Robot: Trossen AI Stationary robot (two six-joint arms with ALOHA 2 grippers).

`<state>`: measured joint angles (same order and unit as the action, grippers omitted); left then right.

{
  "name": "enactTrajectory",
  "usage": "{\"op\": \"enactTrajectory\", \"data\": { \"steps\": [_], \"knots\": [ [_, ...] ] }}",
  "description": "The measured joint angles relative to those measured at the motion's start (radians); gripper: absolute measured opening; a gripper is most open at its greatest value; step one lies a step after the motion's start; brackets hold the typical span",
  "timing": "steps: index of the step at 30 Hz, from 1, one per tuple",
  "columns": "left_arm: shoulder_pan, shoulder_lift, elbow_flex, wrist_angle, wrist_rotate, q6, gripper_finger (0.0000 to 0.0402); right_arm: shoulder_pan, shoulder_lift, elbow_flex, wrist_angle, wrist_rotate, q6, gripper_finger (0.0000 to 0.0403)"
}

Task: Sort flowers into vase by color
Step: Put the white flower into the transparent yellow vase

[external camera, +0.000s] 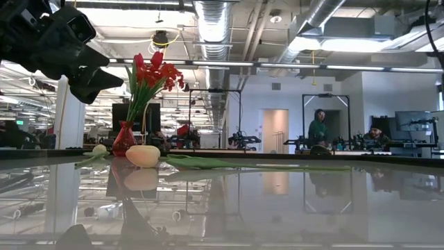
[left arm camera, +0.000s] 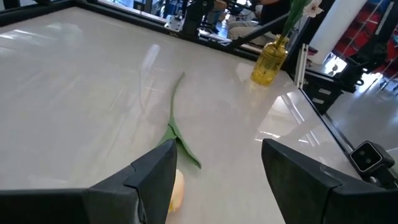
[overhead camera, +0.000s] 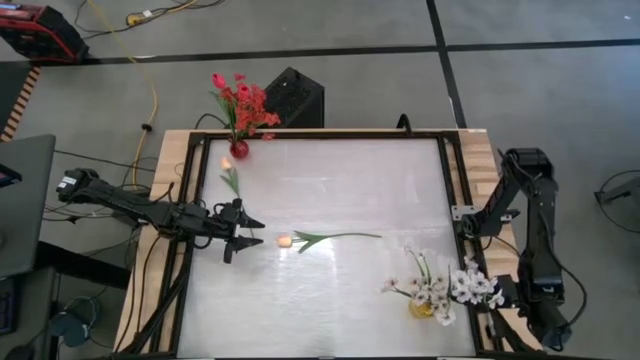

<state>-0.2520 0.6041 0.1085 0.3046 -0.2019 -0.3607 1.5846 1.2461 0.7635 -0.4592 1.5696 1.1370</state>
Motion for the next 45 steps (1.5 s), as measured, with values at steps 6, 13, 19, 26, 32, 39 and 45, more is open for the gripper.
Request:
{"op": "enactTrajectory", "data": {
  "steps": [6,13,19,26,32,39,45],
  "knots": [
    [0.000,0.000,0.000,0.000,-0.016,0.000,0.0224,-0.023,0.020,0.000,-0.006,-0.006,0.015,0.0033],
    [0.000,0.000,0.000,0.000,-0.015,0.014,0.0224,-0.022,0.018,0.000,-0.004,-0.066,0.018,0.0051],
    [0.000,0.000,0.000,-0.001,-0.015,0.016,0.0224,-0.022,0.018,0.000,-0.005,-0.071,0.012,0.0095],
    [0.000,0.000,0.000,-0.001,-0.022,0.027,0.0224,-0.022,-0.001,0.000,-0.020,-0.084,-0.011,0.0165],
    [0.000,0.000,0.000,-0.001,-0.023,0.028,0.0224,-0.020,-0.066,0.000,-0.034,-0.249,-0.011,0.0220],
    [0.000,0.000,0.000,-0.001,-0.023,0.034,0.0224,-0.022,-0.209,0.000,-0.035,-0.373,0.026,0.0227],
    [0.000,0.000,0.000,-0.001,-0.023,0.030,0.0224,-0.069,-0.333,0.000,-0.065,-0.556,0.191,0.0216]
  ]
}}
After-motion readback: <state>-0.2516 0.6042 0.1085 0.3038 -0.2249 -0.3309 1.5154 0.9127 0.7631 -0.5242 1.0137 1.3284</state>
